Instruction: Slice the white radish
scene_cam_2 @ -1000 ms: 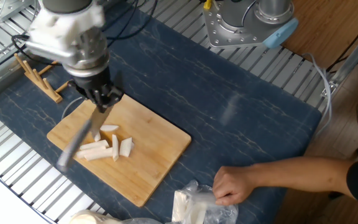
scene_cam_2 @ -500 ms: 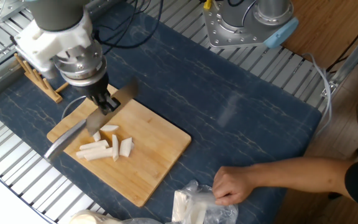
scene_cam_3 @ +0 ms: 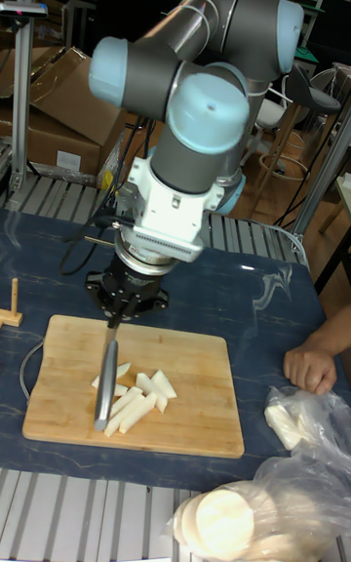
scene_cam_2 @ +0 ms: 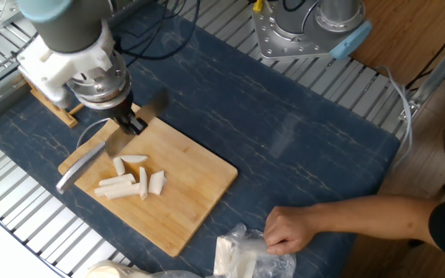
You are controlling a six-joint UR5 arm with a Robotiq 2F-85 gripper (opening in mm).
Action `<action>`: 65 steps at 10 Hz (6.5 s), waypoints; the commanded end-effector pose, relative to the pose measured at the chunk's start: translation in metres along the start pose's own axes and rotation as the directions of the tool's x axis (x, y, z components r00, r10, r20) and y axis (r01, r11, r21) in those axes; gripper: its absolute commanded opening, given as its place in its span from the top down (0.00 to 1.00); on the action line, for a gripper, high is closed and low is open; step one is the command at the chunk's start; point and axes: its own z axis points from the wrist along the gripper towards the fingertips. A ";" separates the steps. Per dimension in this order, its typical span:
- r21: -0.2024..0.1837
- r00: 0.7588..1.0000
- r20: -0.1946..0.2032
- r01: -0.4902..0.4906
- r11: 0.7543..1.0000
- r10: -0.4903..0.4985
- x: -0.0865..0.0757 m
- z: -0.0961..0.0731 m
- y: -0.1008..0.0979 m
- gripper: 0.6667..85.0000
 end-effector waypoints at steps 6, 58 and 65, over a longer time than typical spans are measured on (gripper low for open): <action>0.150 0.985 -0.172 0.003 0.989 0.023 0.034 -0.017 -0.014 1.00; 0.116 0.996 0.085 -0.013 0.993 0.003 0.037 -0.005 -0.179 1.00; 0.116 0.995 0.092 -0.036 0.993 0.025 0.029 -0.007 -0.175 1.00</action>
